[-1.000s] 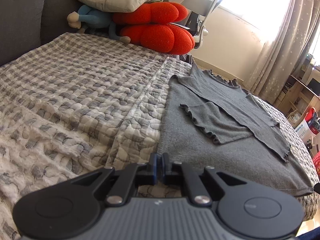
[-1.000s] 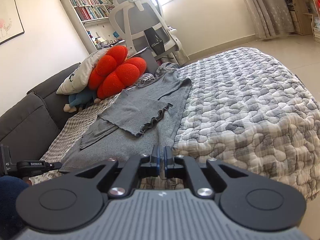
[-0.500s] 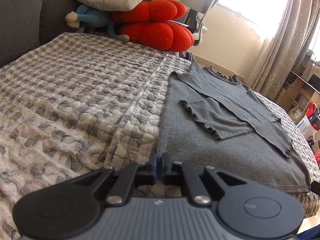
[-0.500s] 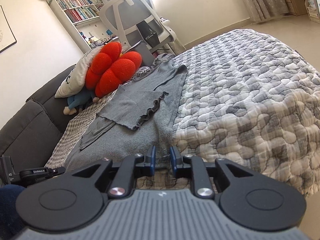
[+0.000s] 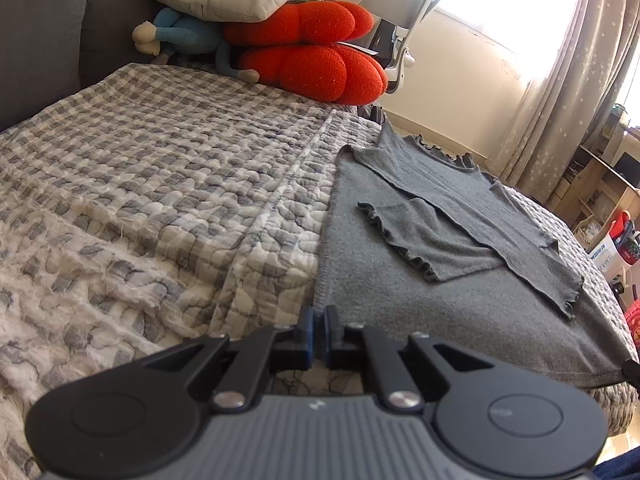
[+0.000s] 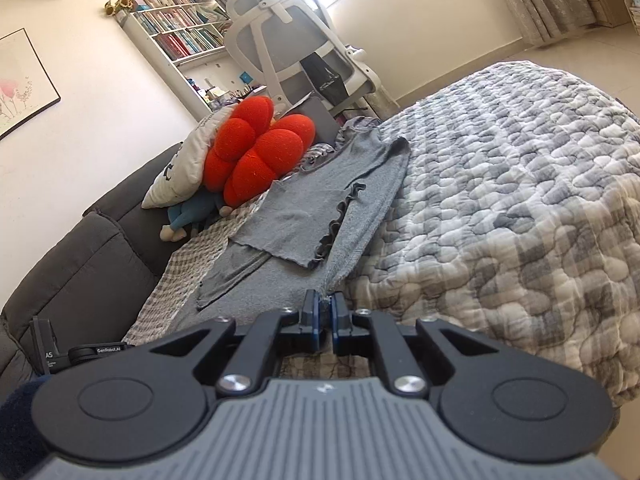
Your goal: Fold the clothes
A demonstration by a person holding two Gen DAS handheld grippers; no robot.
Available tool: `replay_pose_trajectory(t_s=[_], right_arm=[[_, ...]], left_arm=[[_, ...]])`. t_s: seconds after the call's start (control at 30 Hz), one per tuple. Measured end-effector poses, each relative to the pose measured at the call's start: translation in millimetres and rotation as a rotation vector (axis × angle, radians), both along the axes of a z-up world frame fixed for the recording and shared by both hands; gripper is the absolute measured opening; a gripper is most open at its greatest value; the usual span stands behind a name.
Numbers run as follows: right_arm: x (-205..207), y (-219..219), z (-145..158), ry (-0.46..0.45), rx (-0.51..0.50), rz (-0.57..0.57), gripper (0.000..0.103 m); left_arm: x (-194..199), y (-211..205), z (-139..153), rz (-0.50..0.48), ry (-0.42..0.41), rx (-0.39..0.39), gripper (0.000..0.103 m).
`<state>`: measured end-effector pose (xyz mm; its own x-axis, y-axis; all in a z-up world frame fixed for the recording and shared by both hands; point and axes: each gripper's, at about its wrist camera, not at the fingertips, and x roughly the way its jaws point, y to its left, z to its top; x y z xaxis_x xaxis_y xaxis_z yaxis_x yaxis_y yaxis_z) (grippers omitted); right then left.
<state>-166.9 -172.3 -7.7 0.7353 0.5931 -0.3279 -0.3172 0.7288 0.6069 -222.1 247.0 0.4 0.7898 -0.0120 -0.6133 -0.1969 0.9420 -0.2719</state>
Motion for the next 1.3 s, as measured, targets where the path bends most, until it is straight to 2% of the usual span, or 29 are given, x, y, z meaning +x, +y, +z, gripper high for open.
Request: replay_pose_trajectory(t_s=[0.1,0.23,0.47,1.3], right_arm=[[-2,-1,7,-0.023,-0.001,-0.005,0.008],[8,-10,-7,0.046,0.002,-0.049,0.008],[9,-6,-14,0.061,-0.03,-0.043,0.009],[2,10,-5,0.033,-0.12,-0.062,0.009]], left_arm=[[0,1,1,0.003,-0.004,-0.01,0.005],[2,1,-1,0.007,0.003,-0.009,0.005],[4,-1,-4,0.007,0.012,-0.007,0.005],[-1,2,-4,-0.002,0.002,-0.01,0.005]])
